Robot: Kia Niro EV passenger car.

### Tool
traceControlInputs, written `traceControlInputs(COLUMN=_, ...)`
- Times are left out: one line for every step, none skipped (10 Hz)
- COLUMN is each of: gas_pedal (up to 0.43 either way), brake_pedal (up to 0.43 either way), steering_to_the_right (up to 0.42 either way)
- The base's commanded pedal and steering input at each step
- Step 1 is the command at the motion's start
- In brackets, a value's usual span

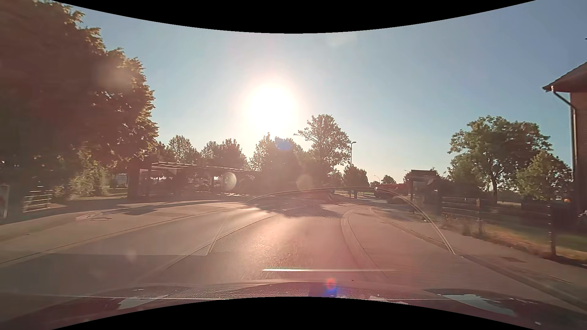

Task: Follow the waypoints while adhering to traffic rules and regulations

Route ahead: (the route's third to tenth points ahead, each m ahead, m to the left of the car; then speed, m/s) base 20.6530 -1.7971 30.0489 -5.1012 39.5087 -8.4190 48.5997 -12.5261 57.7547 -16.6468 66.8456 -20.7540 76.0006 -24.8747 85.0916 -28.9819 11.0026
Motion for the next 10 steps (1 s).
traceControlInputs(gas_pedal=0.15, brake_pedal=0.0, steering_to_the_right=0.049)
traceControlInputs(gas_pedal=0.138, brake_pedal=0.0, steering_to_the_right=0.05)
traceControlInputs(gas_pedal=0.138, brake_pedal=0.0, steering_to_the_right=0.048)
traceControlInputs(gas_pedal=0.13, brake_pedal=0.0, steering_to_the_right=0.047)
traceControlInputs(gas_pedal=0.13, brake_pedal=0.0, steering_to_the_right=0.046)
traceControlInputs(gas_pedal=0.13, brake_pedal=0.0, steering_to_the_right=0.046)
traceControlInputs(gas_pedal=0.13, brake_pedal=0.0, steering_to_the_right=0.046)
traceControlInputs(gas_pedal=0.13, brake_pedal=0.0, steering_to_the_right=0.049)
traceControlInputs(gas_pedal=0.13, brake_pedal=0.0, steering_to_the_right=0.057)
traceControlInputs(gas_pedal=0.13, brake_pedal=0.0, steering_to_the_right=0.065)
